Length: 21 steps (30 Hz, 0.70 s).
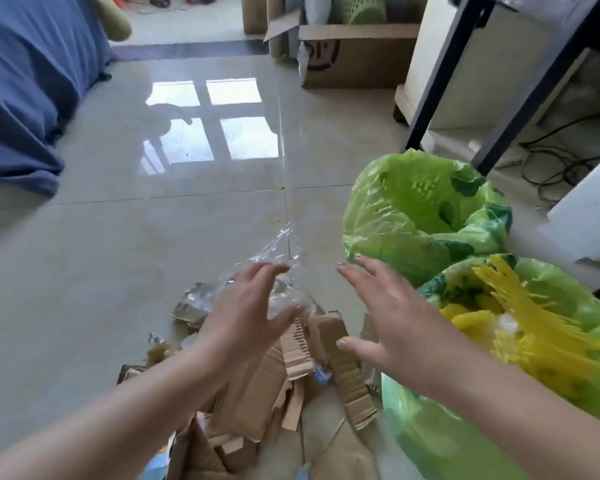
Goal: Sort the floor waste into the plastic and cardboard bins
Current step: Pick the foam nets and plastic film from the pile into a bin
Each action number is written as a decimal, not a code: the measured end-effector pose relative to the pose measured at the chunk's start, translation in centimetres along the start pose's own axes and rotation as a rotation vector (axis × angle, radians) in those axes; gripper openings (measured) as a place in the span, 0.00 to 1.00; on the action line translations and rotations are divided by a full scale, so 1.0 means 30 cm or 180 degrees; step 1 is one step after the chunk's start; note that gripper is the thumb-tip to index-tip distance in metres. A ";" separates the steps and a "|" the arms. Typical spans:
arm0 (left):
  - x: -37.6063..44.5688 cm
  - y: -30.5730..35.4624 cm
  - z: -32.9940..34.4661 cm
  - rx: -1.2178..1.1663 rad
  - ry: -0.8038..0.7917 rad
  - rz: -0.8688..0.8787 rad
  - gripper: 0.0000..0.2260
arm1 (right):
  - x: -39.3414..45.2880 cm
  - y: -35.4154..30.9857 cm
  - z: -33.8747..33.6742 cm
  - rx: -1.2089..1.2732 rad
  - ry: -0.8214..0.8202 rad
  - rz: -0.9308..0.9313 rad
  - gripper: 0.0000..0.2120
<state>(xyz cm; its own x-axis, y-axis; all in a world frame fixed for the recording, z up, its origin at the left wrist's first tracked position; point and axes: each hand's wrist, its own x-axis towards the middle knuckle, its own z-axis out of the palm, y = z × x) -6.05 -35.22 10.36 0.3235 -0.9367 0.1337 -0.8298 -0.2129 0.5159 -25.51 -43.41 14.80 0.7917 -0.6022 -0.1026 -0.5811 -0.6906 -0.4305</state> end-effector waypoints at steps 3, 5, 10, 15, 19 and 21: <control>-0.016 -0.223 -0.049 0.0652 -0.0102 -0.0150 0.39 | 0.173 -0.050 0.115 -0.0257 -0.0415 -0.0149 0.43; -0.018 -0.346 -0.052 0.1146 -0.0651 -0.0290 0.46 | 0.270 -0.061 0.184 -0.0423 -0.0635 -0.0212 0.44; 0.023 -0.511 0.002 0.1009 -0.1246 -0.0916 0.35 | 0.396 -0.053 0.283 -0.0443 -0.0744 -0.0192 0.24; 0.044 -0.518 0.053 -0.0604 -0.0822 -0.1376 0.08 | 0.415 -0.035 0.285 -0.0031 -0.0155 -0.0040 0.09; 0.033 -0.464 0.021 -0.1070 -0.0357 -0.1444 0.12 | 0.378 -0.019 0.227 0.0502 0.0393 0.0190 0.11; 0.034 -0.399 -0.027 -0.1133 -0.0165 -0.1268 0.15 | 0.316 -0.020 0.197 0.0870 0.0729 0.0142 0.16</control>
<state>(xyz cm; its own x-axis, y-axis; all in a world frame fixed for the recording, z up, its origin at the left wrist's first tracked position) 4.57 -33.41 5.01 0.5516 -0.8169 -0.1683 -0.4387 -0.4558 0.7745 -16.53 -46.35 8.80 0.6858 -0.7250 0.0636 -0.5178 -0.5475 -0.6574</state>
